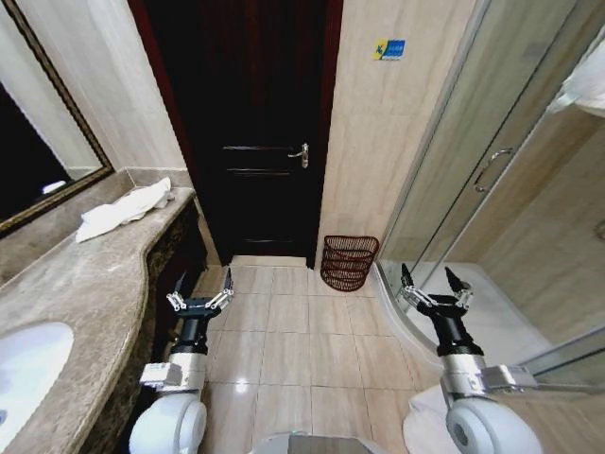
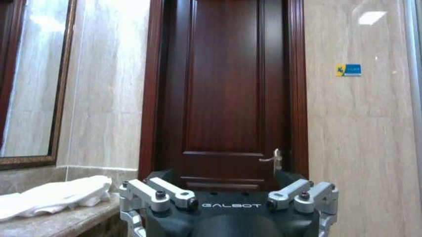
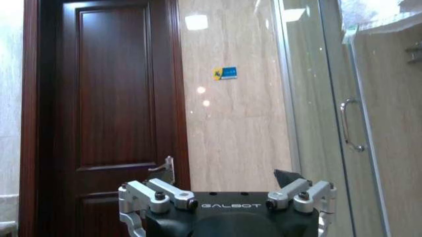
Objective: Discard the used towel into the hamper.
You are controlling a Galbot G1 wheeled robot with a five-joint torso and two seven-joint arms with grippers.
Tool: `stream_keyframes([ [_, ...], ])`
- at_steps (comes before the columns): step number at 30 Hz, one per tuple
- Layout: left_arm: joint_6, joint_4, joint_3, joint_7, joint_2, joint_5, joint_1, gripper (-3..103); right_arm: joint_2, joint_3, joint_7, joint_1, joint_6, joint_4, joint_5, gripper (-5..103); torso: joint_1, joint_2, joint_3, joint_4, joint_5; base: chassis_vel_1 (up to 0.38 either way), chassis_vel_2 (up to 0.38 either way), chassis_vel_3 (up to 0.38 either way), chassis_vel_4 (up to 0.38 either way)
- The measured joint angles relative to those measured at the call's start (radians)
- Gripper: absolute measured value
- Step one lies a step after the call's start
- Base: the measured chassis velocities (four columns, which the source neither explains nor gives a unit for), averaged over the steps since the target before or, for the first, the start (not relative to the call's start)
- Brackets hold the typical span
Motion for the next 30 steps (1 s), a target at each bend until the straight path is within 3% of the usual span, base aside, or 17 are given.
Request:
stream_keyframes([
  [30, -0.02, 0.045, 0.012, -0.044, 0.0, 0.03, -0.028, 100, 0.008, 0.0, -0.028, 0.0, -0.002, -0.025, 0.004, 100, 0.0, 0.0, 0.0, 0.0001, 0.0002, -0.016, 0.02, 0.021, -0.017],
])
